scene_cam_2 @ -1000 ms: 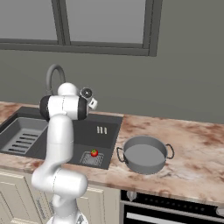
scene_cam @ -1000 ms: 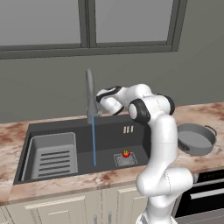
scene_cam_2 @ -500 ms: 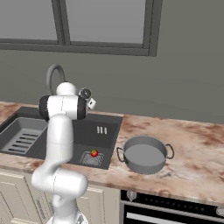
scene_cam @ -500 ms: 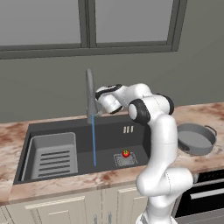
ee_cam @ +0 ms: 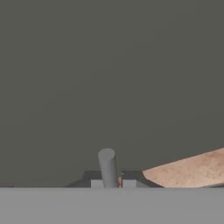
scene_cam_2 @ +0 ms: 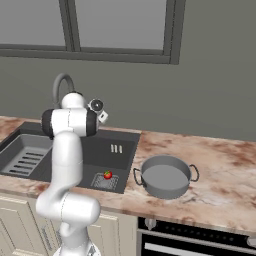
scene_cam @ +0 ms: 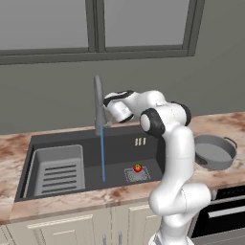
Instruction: Dump the tomato from the pot into the sink. Then turn on the water and wash the tomato. Then turn off the water and put the tomato back in the pot.
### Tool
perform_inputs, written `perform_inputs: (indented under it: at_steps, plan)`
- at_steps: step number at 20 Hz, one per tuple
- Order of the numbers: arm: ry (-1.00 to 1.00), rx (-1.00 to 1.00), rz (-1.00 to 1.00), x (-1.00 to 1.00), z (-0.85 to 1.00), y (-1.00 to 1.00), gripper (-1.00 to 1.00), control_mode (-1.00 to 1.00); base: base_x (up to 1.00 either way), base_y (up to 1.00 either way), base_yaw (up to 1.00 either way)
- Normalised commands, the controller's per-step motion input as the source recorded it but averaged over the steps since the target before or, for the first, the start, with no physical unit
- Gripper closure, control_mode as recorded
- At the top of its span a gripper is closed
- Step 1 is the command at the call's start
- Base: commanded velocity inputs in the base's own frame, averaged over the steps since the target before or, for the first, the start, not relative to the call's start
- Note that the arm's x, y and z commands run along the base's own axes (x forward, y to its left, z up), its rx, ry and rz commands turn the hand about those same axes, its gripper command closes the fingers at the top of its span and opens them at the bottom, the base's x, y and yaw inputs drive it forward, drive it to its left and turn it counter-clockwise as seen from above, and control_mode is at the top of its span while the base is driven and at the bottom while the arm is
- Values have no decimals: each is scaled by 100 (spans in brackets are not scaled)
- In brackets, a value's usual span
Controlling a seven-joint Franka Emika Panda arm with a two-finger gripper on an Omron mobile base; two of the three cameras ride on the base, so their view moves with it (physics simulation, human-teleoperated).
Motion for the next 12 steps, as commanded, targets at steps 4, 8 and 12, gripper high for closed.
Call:
perform_inputs:
  at_steps: [4,8,12]
  plan:
    - [4,1,0,0,18,-7,100,-100,0,0,0]
    - [9,2,0,1,18,0,-100,-100,0,0,0]
    - [13,5,0,8,13,0,-100,-100,0,0,0]
